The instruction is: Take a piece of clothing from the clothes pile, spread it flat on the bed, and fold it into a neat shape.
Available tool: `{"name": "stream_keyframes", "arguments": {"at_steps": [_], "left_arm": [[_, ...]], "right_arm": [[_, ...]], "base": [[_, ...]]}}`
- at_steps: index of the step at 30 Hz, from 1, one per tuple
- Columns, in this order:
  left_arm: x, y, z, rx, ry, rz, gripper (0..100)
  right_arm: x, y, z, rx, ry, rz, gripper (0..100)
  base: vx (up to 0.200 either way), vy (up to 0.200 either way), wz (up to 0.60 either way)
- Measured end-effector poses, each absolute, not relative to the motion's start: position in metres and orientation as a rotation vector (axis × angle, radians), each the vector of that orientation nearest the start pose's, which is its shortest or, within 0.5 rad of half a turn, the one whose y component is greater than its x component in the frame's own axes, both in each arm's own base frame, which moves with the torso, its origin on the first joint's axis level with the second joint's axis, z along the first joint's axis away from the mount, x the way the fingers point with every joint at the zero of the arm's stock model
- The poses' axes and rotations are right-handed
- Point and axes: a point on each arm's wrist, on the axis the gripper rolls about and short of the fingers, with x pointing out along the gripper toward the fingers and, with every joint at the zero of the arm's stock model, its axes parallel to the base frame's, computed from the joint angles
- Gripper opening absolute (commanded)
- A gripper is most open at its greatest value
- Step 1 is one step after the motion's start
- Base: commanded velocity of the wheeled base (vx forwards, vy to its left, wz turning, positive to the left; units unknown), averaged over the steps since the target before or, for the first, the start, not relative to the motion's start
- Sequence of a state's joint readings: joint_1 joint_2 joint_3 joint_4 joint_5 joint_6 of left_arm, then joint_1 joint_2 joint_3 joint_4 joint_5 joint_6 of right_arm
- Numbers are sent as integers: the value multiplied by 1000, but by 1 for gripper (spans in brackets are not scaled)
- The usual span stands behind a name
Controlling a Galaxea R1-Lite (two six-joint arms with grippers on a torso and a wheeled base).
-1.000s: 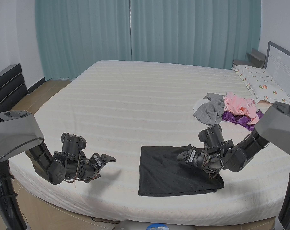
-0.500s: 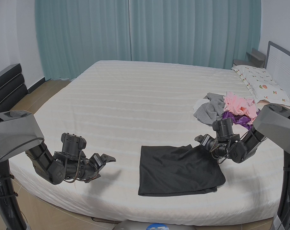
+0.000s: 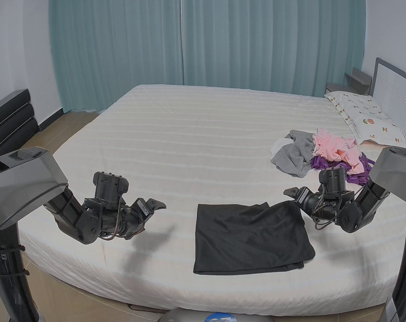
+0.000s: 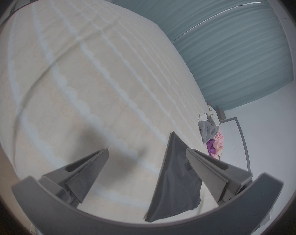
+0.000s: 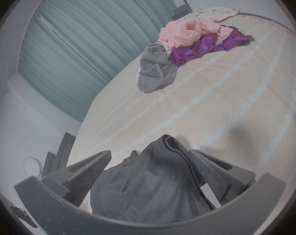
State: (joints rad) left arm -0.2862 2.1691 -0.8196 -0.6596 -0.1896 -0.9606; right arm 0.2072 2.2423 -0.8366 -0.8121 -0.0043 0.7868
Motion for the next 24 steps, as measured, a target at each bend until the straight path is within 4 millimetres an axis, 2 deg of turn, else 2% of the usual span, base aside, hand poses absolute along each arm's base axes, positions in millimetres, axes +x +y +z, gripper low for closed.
{"name": "stream_keyframes", "arguments": {"at_steps": [8,14,20,24], "left_arm": [[389,-139,40,-848,786,-148,100],[423,-173,32,-794,723,-153,100],[430,-216,8,-727,772,-168,100],[433,-227,-5,-713,787,-176,100]], "right_arm": [[372,63,11,743,629,8,100],[377,58,2,782,610,22,100],[381,56,-8,824,601,24,100],[380,56,-14,829,604,22,100]], "base": [[0,0,0],[0,0,0],[0,0,0],[0,0,0]]}}
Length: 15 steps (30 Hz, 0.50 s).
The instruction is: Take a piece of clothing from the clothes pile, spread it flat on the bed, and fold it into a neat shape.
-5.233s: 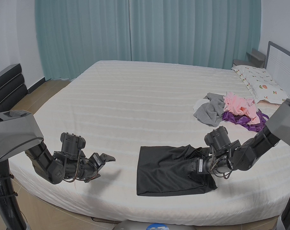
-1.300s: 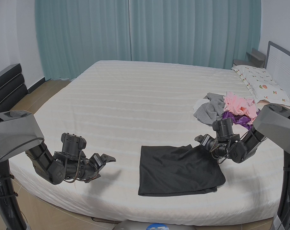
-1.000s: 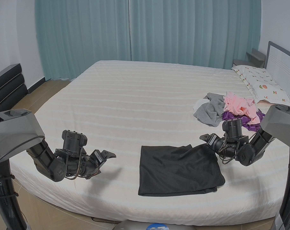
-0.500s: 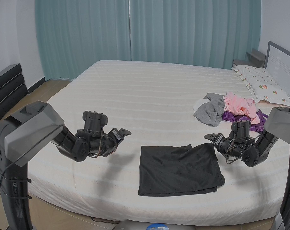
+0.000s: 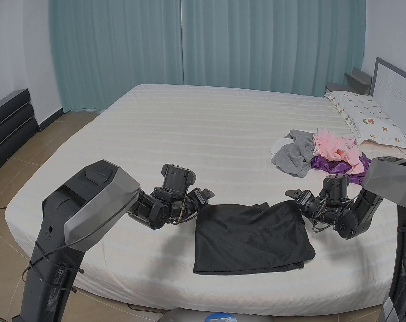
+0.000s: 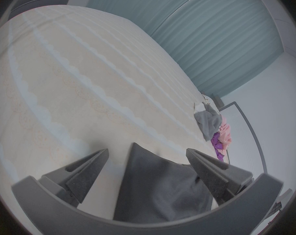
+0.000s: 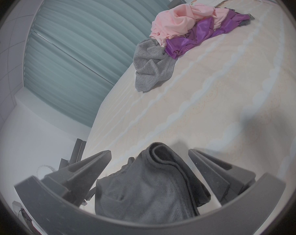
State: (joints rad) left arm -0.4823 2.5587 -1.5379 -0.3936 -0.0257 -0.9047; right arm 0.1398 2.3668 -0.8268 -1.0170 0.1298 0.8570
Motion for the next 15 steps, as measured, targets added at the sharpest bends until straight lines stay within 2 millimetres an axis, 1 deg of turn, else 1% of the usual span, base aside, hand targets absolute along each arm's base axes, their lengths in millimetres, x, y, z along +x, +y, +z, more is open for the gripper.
{"name": "stream_keyframes", "arguments": {"at_steps": [3,4,15], "left_arm": [[436,-232,-10,-711,785,-179,100],[436,-234,-12,-711,784,-179,0],[438,-234,-21,-707,780,-152,0]], "right_arm": [[379,56,-16,829,611,19,100],[378,56,-17,828,614,17,100],[381,57,-23,826,590,27,100]], "base": [[0,0,0],[0,0,0],[0,0,0]]}}
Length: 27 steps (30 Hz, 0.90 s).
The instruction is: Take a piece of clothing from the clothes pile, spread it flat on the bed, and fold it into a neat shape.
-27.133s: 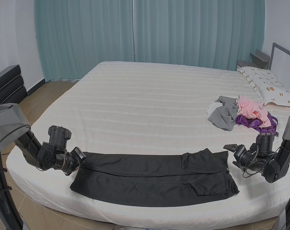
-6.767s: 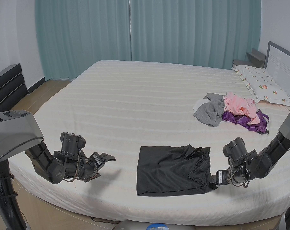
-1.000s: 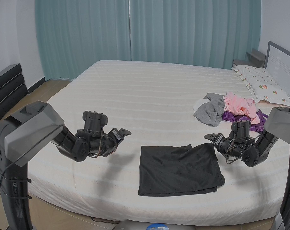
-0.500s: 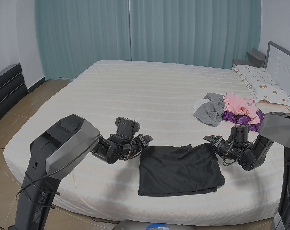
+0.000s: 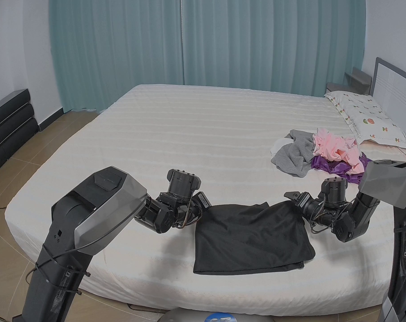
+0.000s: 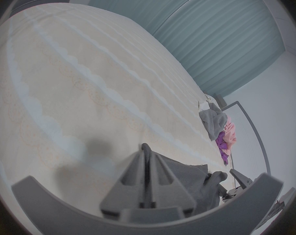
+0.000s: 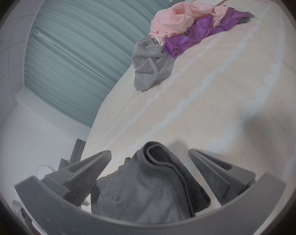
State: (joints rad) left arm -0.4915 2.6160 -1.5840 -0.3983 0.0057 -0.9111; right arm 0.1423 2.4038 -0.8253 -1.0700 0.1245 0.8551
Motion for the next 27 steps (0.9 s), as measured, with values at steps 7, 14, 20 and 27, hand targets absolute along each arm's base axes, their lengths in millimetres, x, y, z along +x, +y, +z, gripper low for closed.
{"name": "stream_keyframes", "arguments": {"at_steps": [7,14,20,27], "left_arm": [[438,-230,-23,-749,775,-108,0],[436,-227,-20,-763,777,-101,0],[435,-227,-19,-760,776,-101,0],[435,-228,-20,-744,763,-88,0]], "right_arm": [[384,56,-26,829,583,24,0],[388,55,-26,834,540,41,0],[390,54,-28,835,533,39,0],[395,46,-27,843,495,28,0]], "base": [[0,0,0],[0,0,0],[0,0,0],[0,0,0]]}}
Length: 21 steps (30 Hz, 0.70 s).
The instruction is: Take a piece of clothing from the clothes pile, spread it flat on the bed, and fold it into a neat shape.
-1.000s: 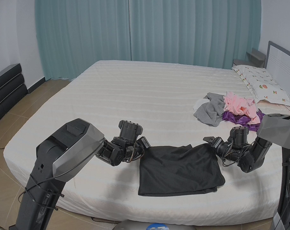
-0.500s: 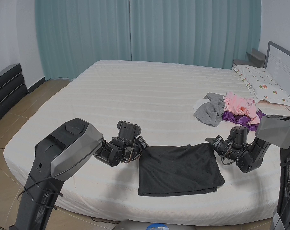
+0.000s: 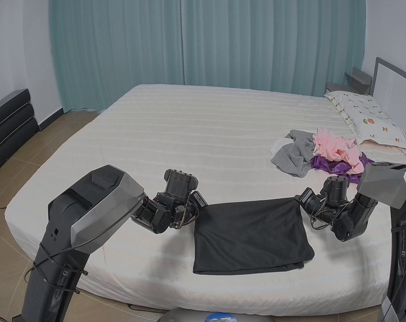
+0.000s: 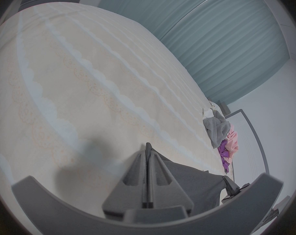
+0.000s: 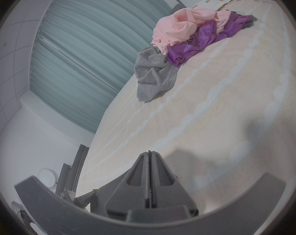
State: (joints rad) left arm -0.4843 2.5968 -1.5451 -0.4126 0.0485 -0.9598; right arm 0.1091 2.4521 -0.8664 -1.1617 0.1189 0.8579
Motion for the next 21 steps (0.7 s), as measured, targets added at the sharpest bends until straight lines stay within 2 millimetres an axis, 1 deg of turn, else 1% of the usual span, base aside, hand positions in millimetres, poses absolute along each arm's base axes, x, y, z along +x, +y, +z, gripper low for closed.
{"name": "stream_keyframes", "arguments": {"at_steps": [9,10,11,12,17,21], "left_arm": [[435,-228,-20,-733,761,-91,0],[435,-228,-20,-733,761,-91,0],[435,-228,-20,-732,762,-91,0],[435,-228,-20,-732,762,-92,100],[435,-228,-20,-739,767,-93,100],[435,-226,-18,-749,762,-89,100]], "right_arm": [[396,44,-35,842,514,12,0],[396,44,-36,842,514,13,100],[396,44,-36,843,513,15,100],[396,43,-36,845,512,17,100],[393,45,-34,884,503,27,100],[382,45,-29,889,501,48,100]], "base": [[0,0,0],[0,0,0],[0,0,0],[0,0,0],[0,0,0],[0,0,0]]}}
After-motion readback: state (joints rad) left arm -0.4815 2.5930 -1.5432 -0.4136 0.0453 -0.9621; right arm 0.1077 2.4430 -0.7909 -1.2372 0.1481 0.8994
